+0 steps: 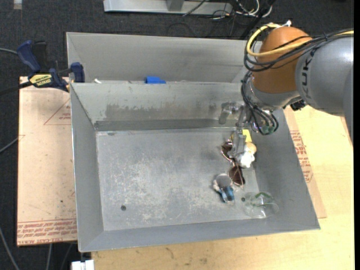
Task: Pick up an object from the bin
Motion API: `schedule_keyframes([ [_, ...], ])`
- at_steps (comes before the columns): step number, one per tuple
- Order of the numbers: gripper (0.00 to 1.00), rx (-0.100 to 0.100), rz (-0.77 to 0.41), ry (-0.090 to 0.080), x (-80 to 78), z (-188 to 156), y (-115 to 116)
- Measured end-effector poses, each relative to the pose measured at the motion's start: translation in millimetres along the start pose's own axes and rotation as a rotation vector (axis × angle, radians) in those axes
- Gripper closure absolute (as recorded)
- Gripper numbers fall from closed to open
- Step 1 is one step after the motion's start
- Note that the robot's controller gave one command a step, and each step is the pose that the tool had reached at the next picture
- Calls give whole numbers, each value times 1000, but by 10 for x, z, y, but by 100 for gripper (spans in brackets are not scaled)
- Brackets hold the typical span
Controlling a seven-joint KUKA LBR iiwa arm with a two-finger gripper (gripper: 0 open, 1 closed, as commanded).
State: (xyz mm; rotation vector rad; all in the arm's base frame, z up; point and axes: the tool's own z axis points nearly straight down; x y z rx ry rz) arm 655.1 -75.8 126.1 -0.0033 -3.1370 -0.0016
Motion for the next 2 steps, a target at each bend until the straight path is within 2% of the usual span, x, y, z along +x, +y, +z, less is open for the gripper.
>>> schedule_keyframes([
  [1, 0, 1, -1, -7, -15, -54, 2],
  [2, 0, 1, 0, -10, 220, 373, -221],
])
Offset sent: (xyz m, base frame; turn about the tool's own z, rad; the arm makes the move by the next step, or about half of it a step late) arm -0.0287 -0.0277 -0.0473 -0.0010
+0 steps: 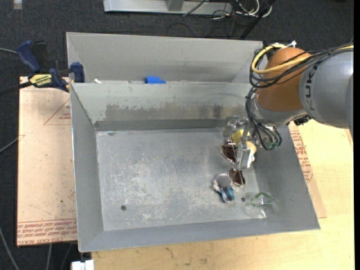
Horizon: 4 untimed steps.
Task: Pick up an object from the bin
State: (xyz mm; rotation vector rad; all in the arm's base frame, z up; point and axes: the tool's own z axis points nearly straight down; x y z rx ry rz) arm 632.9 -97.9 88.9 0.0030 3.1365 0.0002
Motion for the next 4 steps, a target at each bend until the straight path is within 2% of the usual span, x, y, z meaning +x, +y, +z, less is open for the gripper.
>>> schedule_keyframes([
  [1, 0, 0, 4, 4, 87, 253, -84],
  [2, 100, -5, 98, -3, 535, 165, -338],
  [3, 100, -5, 98, -3, 534, 164, -338],
  [4, 100, -2, 85, 8, 429, -360, -280],
])
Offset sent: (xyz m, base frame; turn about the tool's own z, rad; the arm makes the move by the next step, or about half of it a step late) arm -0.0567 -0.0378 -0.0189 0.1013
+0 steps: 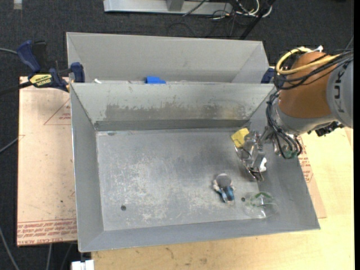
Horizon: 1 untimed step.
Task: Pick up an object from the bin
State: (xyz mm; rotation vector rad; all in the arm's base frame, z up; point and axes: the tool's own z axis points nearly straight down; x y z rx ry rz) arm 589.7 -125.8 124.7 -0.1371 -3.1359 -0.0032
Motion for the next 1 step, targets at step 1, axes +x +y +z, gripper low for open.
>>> schedule_keyframes([
  [1, 100, 2, 4, -18, 97, -133, -33],
])
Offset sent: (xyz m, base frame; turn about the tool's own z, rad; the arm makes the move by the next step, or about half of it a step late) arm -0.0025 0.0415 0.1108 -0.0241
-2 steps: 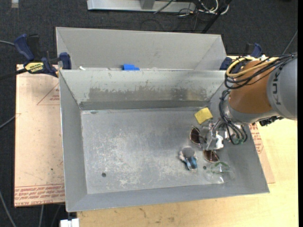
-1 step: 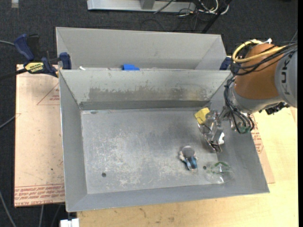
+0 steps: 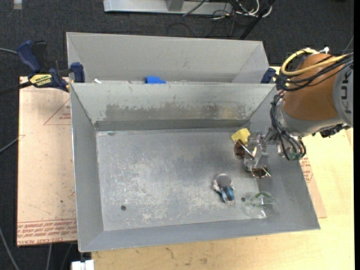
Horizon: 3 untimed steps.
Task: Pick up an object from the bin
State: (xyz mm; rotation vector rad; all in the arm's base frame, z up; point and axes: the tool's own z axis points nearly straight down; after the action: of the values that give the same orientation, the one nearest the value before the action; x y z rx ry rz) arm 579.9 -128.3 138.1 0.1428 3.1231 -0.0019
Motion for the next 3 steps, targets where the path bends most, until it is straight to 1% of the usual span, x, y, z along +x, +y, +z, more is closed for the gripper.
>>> schedule_keyframes([
  [1, 100, -2, -12, 23, 43, -234, 189],
  [2, 100, -2, -17, 8, 21, -436, 231],
  [3, 100, 0, -74, 6, -107, 63, 324],
])
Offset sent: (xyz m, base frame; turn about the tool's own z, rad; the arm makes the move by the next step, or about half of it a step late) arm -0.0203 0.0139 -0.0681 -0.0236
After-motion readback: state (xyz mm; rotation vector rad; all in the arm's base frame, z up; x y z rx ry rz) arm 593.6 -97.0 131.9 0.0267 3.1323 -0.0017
